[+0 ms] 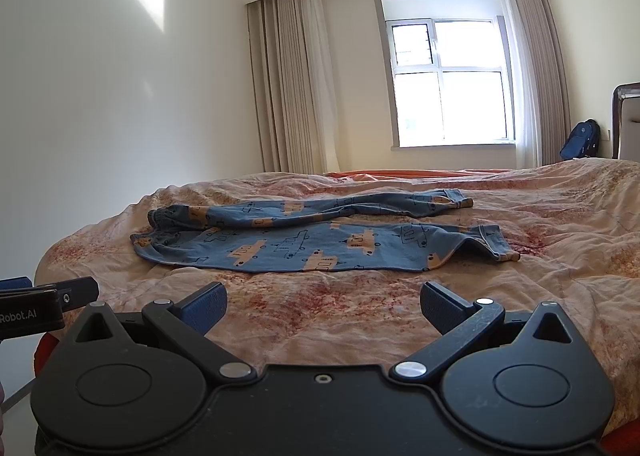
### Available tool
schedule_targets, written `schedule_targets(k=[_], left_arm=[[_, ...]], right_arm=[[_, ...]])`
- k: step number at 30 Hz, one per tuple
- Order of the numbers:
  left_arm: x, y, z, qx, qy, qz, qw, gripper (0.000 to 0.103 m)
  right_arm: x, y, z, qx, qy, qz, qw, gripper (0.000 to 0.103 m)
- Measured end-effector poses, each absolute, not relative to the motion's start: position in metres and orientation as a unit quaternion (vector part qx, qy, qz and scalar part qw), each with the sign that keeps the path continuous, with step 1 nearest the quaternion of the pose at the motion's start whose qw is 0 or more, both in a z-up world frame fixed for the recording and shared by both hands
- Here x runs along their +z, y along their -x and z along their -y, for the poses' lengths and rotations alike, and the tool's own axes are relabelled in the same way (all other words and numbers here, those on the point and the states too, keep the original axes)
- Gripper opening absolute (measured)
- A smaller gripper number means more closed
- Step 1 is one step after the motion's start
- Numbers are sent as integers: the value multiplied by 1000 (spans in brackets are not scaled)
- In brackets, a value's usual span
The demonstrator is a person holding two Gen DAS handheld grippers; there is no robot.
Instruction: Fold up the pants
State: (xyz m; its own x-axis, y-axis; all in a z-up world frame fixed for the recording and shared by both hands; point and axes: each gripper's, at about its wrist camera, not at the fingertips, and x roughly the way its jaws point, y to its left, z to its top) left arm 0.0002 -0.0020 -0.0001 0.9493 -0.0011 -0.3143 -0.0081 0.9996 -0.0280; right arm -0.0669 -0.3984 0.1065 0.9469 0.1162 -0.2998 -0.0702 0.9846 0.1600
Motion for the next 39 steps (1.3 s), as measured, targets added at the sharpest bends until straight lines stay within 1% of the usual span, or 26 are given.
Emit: schedule_targets(k=[39], left_arm=[[-4, 0, 5, -8, 13, -163, 986, 103]], right_arm=[[105, 66, 399, 47, -75, -161, 983, 103]])
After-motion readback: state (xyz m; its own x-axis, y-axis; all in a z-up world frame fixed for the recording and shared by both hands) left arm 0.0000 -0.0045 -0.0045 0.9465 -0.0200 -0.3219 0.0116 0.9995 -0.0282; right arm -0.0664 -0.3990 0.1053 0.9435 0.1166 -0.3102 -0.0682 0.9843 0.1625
